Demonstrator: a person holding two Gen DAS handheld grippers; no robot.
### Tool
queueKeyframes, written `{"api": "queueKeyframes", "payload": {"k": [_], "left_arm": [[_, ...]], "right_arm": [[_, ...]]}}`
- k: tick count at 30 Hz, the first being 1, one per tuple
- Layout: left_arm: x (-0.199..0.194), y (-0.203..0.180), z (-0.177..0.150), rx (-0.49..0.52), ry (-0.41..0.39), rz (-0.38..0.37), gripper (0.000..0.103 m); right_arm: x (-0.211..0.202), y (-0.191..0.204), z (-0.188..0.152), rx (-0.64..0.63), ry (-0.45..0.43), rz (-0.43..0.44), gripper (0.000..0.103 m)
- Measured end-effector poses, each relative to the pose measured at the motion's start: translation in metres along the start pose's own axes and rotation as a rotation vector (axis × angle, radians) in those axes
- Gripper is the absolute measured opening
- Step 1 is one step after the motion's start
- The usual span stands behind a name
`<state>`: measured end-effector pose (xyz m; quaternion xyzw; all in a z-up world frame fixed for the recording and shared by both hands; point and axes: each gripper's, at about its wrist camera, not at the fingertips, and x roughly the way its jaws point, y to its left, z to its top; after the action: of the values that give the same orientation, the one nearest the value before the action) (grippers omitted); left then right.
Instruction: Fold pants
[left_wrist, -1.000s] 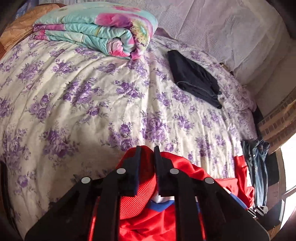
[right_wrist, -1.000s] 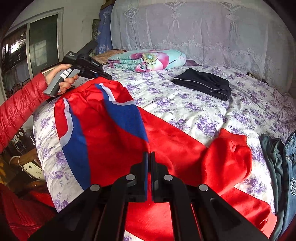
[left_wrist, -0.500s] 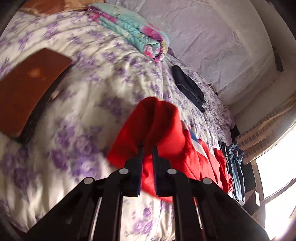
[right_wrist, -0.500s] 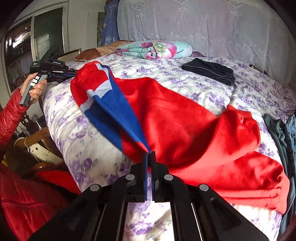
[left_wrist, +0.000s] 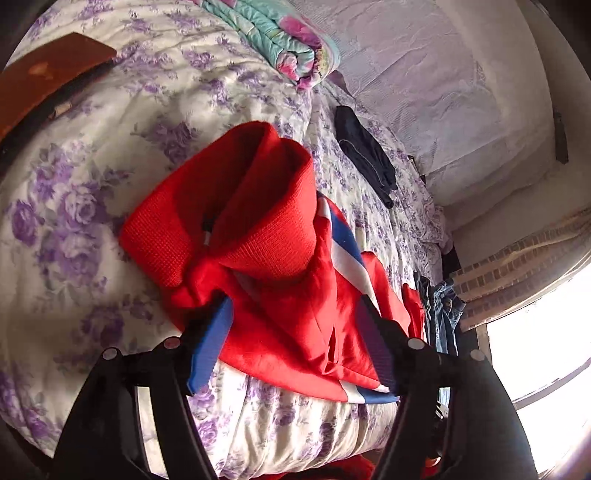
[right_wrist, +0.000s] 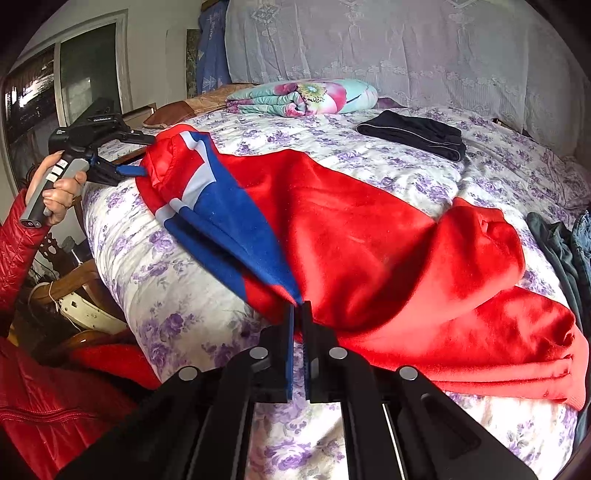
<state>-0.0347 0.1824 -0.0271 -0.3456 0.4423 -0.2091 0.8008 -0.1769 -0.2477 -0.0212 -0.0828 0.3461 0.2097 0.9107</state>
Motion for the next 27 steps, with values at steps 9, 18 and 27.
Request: {"api": "queueKeyframes", "payload": {"k": [9, 18, 27], "left_arm": [[-0.025, -0.006, 0.03, -0.006, -0.173, -0.048, 0.021], [-0.035, 0.053, 0.003, -0.021, -0.15, -0.022, 0.02], [-0.095, -0.006, -0.015, 0.121, -0.387, 0.089, 0.055]], "right_arm": [[-0.013, 0.003, 0.022, -0.007, -0.075, 0.01, 0.005], [0.017, 0.025, 0.005, -0.078, 0.02, 0.048, 0.005], [0.019, 0.018, 0.001, -0.02, 0.044, 0.083, 0.004]]}}
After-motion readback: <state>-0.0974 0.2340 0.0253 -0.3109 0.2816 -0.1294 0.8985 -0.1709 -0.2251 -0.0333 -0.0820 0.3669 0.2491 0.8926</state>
